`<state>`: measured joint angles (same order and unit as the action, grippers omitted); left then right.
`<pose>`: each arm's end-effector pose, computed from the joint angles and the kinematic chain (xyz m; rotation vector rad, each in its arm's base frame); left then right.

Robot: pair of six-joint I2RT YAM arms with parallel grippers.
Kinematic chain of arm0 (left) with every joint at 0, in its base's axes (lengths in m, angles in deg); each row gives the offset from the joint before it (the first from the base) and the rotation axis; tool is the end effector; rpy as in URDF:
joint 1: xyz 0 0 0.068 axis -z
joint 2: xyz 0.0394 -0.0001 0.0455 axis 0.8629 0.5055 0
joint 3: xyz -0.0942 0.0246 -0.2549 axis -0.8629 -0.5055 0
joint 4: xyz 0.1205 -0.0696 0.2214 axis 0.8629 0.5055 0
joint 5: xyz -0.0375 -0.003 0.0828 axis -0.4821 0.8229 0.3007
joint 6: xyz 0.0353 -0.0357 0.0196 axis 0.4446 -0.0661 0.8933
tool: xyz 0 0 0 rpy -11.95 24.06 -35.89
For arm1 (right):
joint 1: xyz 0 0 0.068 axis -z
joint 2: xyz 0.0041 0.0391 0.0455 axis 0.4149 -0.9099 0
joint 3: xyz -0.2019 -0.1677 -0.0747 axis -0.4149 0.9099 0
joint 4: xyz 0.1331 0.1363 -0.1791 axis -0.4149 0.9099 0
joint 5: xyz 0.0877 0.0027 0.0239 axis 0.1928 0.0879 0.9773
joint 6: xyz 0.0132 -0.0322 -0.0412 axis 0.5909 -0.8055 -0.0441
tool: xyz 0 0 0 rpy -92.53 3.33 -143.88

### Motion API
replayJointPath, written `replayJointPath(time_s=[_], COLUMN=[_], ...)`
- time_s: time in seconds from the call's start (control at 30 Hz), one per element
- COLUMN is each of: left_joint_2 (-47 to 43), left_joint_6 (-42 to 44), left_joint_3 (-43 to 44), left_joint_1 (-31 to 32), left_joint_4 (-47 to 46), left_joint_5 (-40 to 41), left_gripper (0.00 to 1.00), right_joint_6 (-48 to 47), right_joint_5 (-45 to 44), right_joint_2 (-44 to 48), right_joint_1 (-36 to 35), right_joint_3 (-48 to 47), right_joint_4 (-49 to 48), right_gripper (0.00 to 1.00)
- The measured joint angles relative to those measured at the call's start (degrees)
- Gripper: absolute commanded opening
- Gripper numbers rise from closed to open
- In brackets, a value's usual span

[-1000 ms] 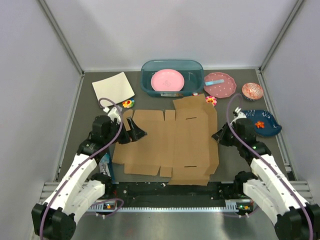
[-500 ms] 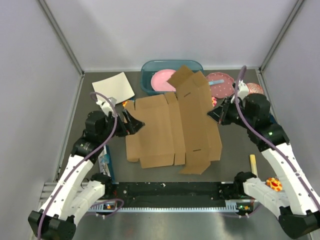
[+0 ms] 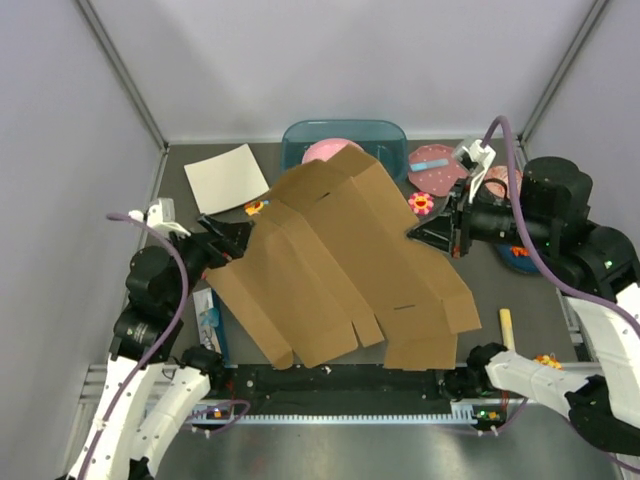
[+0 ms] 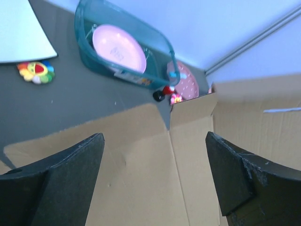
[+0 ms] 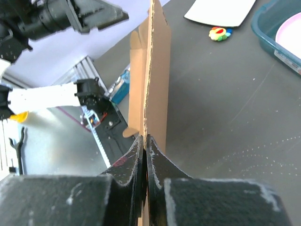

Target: Fold the paper box

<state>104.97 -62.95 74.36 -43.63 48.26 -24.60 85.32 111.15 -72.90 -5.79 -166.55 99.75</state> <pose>0.1120 -0.0348 0.3627 -0.3054 1.7177 -0.7855 0.1111 0.0874 0.4896 -0.7370 1.8266 1.0234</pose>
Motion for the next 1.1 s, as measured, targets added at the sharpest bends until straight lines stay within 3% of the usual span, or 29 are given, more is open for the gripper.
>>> replayJointPath(time_s=[0.27, 0.47, 0.63, 0.67, 0.73, 0.77, 0.87, 1.1], left_joint_2=[-3.6, -4.7, -4.7, -4.7, -4.7, -4.7, -4.7, -4.7], left_joint_6=[2.1, 4.2, 4.2, 4.1, 4.0, 4.0, 4.0, 4.1], left_joint_3=[1.9, 2.6, 0.3, -0.2, -1.7, -2.4, -3.8, -6.3], left_joint_1=[0.0, 0.0, 0.0, 0.0, 0.0, 0.0, 0.0, 0.0], left_joint_4=[-2.0, -2.8, -3.3, -3.2, -3.2, -3.2, -3.1, -3.2], left_joint_5=[4.2, 4.1, 1.5, 1.1, 0.2, -0.1, -1.1, -1.7], left_gripper=[0.96, 0.95, 0.95, 0.95, 0.95, 0.95, 0.95, 0.95], right_joint_6=[-3.5, -3.6, -2.9, -2.6, -1.8, -1.3, 0.1, 4.1], right_joint_5=[-6.8, -15.3, -18.4, -18.5, -18.8, -19.4, -22.3, -32.8], right_joint_2=[-3.2, -11.2, -21.8, -23.6, -26.0, -27.1, -29.7, -29.9], right_joint_1=[-4.2, -4.1, 0.5, 2.2, 5.2, 6.6, 8.9, 11.3], right_joint_3=[-5.6, -0.1, 4.5, 4.6, 4.5, 4.2, 1.7, -1.2], right_joint_4=[9.9, 10.2, 8.8, 8.6, 7.4, 6.9, 5.4, 1.9], right_gripper=[0.00, 0.00, 0.00, 0.07, 0.30, 0.52, 0.71, 0.79])
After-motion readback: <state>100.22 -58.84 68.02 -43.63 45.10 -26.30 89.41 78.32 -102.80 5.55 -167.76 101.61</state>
